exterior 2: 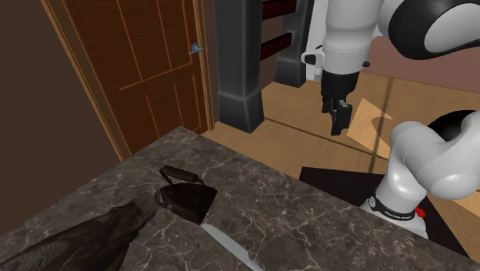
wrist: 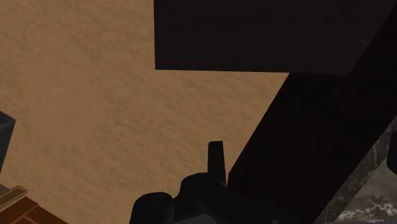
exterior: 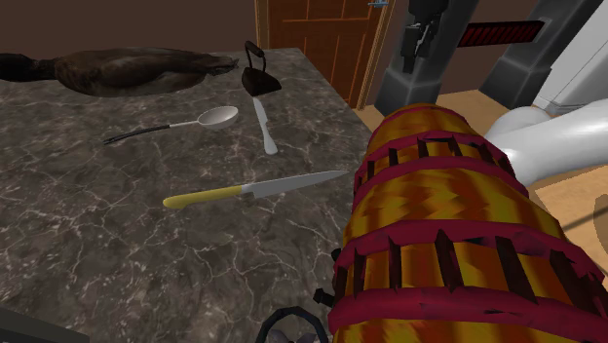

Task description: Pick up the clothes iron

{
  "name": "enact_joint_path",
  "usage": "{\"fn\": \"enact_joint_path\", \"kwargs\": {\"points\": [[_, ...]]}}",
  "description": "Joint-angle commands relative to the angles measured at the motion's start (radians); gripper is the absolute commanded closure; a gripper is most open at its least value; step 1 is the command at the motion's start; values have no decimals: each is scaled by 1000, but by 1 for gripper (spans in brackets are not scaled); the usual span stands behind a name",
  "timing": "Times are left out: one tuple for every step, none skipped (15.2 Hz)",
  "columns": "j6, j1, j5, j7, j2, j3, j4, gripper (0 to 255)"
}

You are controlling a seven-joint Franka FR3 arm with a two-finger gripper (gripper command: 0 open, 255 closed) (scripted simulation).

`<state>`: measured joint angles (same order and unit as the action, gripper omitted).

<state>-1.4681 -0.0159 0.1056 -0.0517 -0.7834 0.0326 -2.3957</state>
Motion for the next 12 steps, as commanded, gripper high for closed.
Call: {"fn": "enact_joint_path", "kwargs": {"points": [[0, 0, 0, 0, 0, 0, 0, 0], [-15, -4, -12, 14, 34, 11, 19, 0], [-30, -8, -22, 28, 68, 22, 39, 0], [-44, -11, -32, 42, 102, 32, 60, 0], [-57, -14, -42, 56, 136, 43, 83, 0], [-69, -17, -50, 69, 170, 53, 106, 0], [-80, -20, -58, 82, 204, 63, 131, 0], [-90, -22, -64, 95, 239, 72, 156, 0], [-100, -25, -70, 108, 274, 82, 183, 0], [-108, -27, -76, 121, 308, 91, 211, 0], [-116, -29, -80, 134, 343, 101, 240, 0], [-122, -31, -84, 146, 378, 110, 270, 0]]}}
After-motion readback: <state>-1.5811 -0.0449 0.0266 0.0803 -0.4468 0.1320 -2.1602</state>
